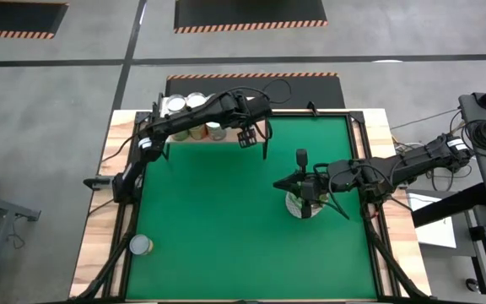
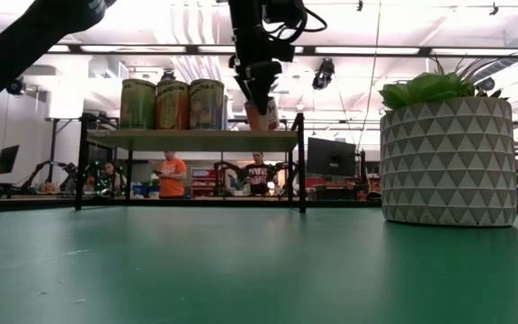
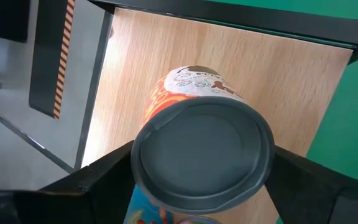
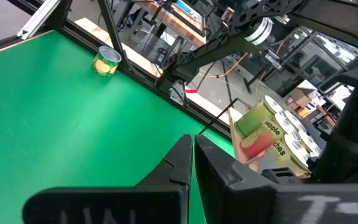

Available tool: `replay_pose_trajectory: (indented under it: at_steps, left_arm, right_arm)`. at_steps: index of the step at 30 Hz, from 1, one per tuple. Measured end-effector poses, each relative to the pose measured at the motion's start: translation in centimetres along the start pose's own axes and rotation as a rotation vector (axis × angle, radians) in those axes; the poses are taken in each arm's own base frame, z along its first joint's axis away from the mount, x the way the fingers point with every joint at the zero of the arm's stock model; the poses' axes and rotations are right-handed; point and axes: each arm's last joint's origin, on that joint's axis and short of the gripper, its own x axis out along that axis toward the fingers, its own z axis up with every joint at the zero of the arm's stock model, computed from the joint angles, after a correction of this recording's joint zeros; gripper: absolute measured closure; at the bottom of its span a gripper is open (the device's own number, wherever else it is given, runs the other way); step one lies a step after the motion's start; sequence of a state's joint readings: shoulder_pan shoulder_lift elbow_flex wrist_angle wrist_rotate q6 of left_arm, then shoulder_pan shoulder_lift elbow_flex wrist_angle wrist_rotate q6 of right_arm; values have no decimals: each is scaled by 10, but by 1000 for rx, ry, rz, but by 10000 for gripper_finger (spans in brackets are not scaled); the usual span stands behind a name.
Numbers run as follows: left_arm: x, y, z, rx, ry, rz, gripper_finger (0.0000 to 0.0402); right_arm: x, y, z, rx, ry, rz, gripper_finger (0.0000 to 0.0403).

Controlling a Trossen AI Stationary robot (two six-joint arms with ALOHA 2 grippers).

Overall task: Pick and place cans onto a shelf
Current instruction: Put the small canned orange on the shelf

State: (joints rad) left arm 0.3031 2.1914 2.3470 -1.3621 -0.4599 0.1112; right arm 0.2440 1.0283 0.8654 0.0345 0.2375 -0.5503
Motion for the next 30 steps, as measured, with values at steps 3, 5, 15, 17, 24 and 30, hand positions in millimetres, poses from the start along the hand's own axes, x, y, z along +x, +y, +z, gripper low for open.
replay_pose_trajectory:
  at_steps: [3,5,15,17,24,30]
  left_arm:
    - [0,0,0,0,-1,0,88]
    - [0,0,1,-4,-7,1,75]
    - [-8,2,0,26,-26,2,52]
    - [-17,3,-2,39,-35,-2,52]
    - [-76,-10,-15,-42,-163,-290,51]
    - [-141,-54,-36,3,-286,-153,51]
  right_arm:
    - [0,0,0,0,0,0,394]
    - [0,0,0,0,0,0,394]
    - [0,0,-1,-2,6,3,394]
    - [0,1,-1,-3,14,8,394]
    - [0,1,-2,1,22,10,394]
    - [0,1,-3,12,36,-4,394]
